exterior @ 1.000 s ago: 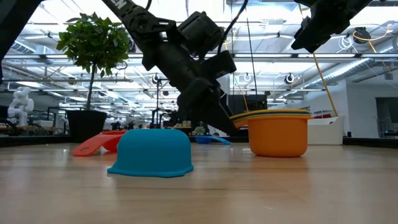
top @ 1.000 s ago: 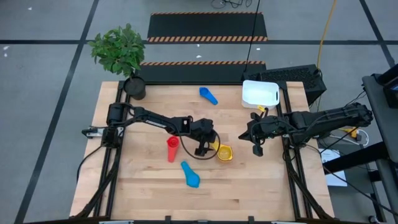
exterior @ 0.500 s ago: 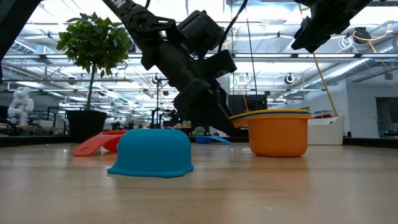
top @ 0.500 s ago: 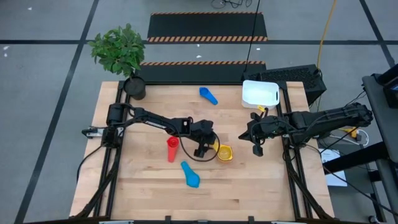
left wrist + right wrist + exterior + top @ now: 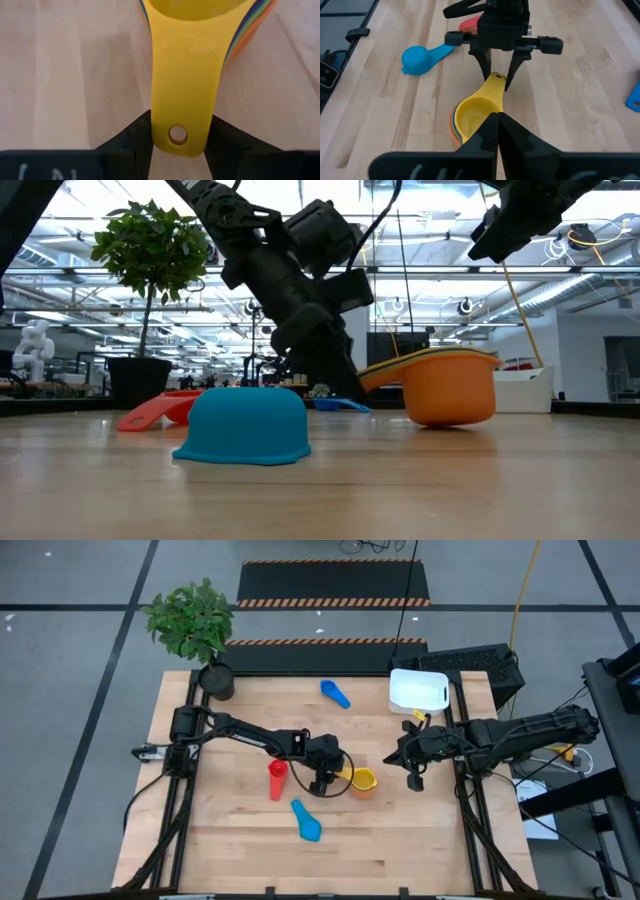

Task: Nest measuring cups in basket
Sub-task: Adjust the measuring cups, then stack the light blue measuring on top of the yellow measuring cup

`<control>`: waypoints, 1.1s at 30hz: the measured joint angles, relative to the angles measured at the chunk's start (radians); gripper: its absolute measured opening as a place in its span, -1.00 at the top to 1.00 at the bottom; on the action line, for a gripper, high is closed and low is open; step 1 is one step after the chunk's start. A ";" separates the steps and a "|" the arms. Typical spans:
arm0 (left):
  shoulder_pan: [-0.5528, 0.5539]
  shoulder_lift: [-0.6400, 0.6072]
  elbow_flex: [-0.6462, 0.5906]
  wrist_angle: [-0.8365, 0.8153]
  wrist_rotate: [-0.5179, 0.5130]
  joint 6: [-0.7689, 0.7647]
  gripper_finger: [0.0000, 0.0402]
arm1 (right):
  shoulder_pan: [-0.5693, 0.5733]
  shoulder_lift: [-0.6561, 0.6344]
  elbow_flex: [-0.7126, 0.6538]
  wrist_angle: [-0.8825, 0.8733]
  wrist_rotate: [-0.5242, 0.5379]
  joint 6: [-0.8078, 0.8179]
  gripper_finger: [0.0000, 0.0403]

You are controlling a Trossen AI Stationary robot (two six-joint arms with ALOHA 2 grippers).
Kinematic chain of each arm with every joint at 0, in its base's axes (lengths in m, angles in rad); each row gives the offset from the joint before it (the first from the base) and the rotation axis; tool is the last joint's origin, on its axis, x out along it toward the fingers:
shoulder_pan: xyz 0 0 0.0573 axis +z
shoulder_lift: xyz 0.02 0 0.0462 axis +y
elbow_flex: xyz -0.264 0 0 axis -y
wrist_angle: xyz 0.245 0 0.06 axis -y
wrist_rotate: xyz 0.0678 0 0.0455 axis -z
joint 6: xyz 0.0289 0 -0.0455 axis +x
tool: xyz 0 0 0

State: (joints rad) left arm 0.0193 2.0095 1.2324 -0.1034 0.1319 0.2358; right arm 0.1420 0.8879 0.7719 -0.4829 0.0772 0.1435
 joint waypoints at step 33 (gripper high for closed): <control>-0.294 -0.089 -0.001 -0.295 -0.288 -0.532 -0.55 | 0.004 0.001 0.000 0.171 -0.003 -0.001 1.00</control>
State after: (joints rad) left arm -0.2744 1.9209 1.2311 -0.3986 -0.1558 -0.2963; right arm 0.1455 0.8893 0.7719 -0.3122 0.0738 0.1425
